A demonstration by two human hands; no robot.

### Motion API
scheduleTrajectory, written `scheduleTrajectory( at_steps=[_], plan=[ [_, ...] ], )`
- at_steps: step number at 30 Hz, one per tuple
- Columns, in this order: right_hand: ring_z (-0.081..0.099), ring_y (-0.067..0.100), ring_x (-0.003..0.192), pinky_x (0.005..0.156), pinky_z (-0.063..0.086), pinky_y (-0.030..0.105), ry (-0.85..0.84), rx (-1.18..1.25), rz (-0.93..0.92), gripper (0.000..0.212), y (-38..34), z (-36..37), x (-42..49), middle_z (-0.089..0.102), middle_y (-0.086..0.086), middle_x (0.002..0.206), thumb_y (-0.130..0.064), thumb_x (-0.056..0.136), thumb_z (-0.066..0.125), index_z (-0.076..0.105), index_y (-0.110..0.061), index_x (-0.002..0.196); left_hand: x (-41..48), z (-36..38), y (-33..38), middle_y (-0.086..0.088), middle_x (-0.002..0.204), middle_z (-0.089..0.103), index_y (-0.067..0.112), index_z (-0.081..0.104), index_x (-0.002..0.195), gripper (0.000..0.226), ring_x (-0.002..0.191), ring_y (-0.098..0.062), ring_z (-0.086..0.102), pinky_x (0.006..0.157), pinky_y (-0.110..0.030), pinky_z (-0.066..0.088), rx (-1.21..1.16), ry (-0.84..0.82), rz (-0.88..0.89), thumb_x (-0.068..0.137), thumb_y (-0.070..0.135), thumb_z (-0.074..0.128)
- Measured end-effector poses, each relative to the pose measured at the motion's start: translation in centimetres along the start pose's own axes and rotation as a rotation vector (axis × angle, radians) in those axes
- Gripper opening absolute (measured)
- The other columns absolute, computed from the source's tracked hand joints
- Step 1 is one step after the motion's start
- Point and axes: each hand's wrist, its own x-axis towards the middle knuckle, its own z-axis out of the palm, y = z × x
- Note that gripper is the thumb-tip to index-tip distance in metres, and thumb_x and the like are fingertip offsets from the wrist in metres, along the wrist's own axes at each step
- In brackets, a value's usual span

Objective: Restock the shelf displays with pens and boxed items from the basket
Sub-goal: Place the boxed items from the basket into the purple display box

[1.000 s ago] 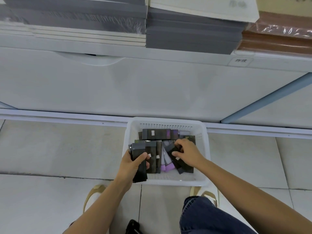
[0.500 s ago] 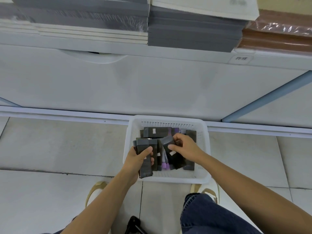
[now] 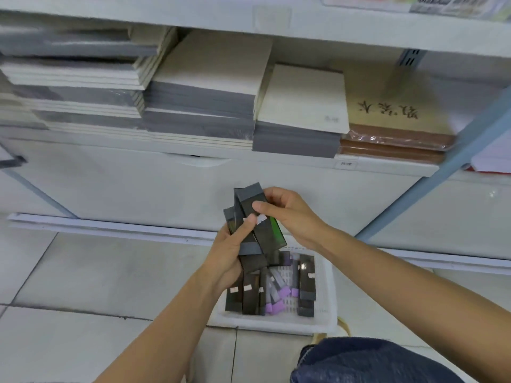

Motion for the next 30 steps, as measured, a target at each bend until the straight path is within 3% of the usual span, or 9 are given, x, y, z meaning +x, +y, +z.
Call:
scheduleTrajectory(
  at_steps=[3, 6, 10, 13, 16, 20, 22, 26, 30],
  plan=[
    [0.063, 0.018, 0.102, 0.095, 0.049, 0.029, -0.001, -0.027, -0.053, 0.023, -3.5, 0.7, -0.8, 0.067, 0.017, 0.116, -0.009, 0.091, 0.064, 0.066, -0.005, 0.113, -1.5, 1.3, 2.6, -0.011, 0.110, 0.073, 0.015, 0.066, 0.117, 0.047, 0.093, -0.024, 0.072, 0.067, -0.036, 0.058, 0.017, -0.001, 0.064, 0.075, 0.034, 0.072],
    [0.063, 0.019, 0.095, 0.084, 0.053, 0.026, 0.027, -0.020, -0.096, 0.022, -6.9, 1.4, -1.5, 0.067, 0.018, 0.111, -0.011, 0.091, 0.064, 0.064, -0.005, 0.112, -3.2, 2.3, 5.3, -0.010, 0.109, 0.073, 0.015, 0.066, 0.117, 0.046, 0.089, -0.022, 0.072, 0.064, -0.035, 0.058, 0.032, -0.010, 0.104, 0.076, 0.034, 0.070],
    [0.063, 0.021, 0.095, 0.086, 0.053, 0.038, 0.084, 0.009, -0.137, 0.032, -10.9, 2.2, -2.1, 0.063, 0.021, 0.119, -0.012, 0.092, 0.064, 0.056, 0.001, 0.120, -5.1, 3.5, 9.1, -0.007, 0.100, 0.075, 0.014, 0.066, 0.115, 0.042, 0.079, -0.019, 0.073, 0.060, -0.033, 0.058, 0.092, -0.002, 0.180, 0.076, 0.026, 0.073],
    [0.065, 0.014, 0.079, 0.062, 0.056, 0.025, 0.074, 0.026, -0.130, 0.029, -13.3, 3.6, -2.5, 0.066, 0.011, 0.109, -0.013, 0.093, 0.062, 0.053, -0.008, 0.119, -6.3, 4.4, 11.5, -0.004, 0.090, 0.076, 0.012, 0.065, 0.112, 0.033, 0.072, -0.017, 0.072, 0.056, -0.029, 0.056, 0.195, 0.031, 0.257, 0.080, 0.012, 0.074],
    [0.056, 0.008, 0.057, 0.042, 0.042, 0.016, 0.018, 0.075, -0.126, 0.025, -15.3, 4.5, -3.0, 0.063, 0.007, 0.095, -0.014, 0.095, 0.059, 0.056, -0.011, 0.119, -7.4, 4.7, 13.5, -0.005, 0.091, 0.076, 0.013, 0.064, 0.112, 0.036, 0.072, -0.018, 0.072, 0.055, -0.029, 0.055, 0.257, 0.080, 0.316, 0.079, 0.012, 0.076],
    [0.064, 0.012, 0.070, 0.061, 0.054, 0.021, -0.087, 0.137, -0.150, 0.041, -17.1, 4.9, -3.8, 0.063, 0.008, 0.095, -0.019, 0.095, 0.060, 0.050, -0.001, 0.130, -8.9, 4.6, 15.8, -0.009, 0.102, 0.074, 0.012, 0.063, 0.118, 0.044, 0.083, -0.023, 0.070, 0.063, -0.034, 0.055, 0.364, 0.069, 0.330, 0.077, 0.018, 0.079],
    [0.062, 0.011, 0.064, 0.060, 0.052, 0.020, -0.073, 0.164, -0.155, 0.047, -17.8, 5.0, -4.1, 0.060, 0.005, 0.087, -0.020, 0.091, 0.066, 0.047, -0.007, 0.132, -9.7, 4.7, 16.8, -0.008, 0.095, 0.075, 0.009, 0.062, 0.117, 0.042, 0.077, -0.020, 0.071, 0.060, -0.031, 0.056, 0.364, 0.012, 0.336, 0.079, 0.018, 0.076],
    [0.046, 0.003, 0.049, 0.045, 0.034, 0.017, 0.102, 0.015, -0.240, 0.047, -19.2, 4.7, -4.4, 0.046, -0.002, 0.073, -0.034, 0.081, 0.076, 0.047, -0.016, 0.113, -11.0, 5.2, 18.0, -0.006, 0.091, 0.076, 0.005, 0.060, 0.118, 0.051, 0.069, -0.016, 0.070, 0.059, -0.028, 0.056, 0.304, -0.067, 0.370, 0.073, 0.024, 0.077],
    [0.054, 0.006, 0.070, 0.060, 0.044, 0.020, 0.380, -0.203, -0.411, 0.047, -20.1, 5.3, -3.8, 0.051, -0.003, 0.081, -0.054, 0.073, 0.076, 0.047, -0.020, 0.087, -11.5, 6.5, 18.0, -0.008, 0.099, 0.075, 0.015, 0.059, 0.119, 0.061, 0.079, -0.018, 0.072, 0.063, -0.031, 0.057, 0.355, -0.071, 0.394, 0.063, 0.028, 0.080]
  ],
)
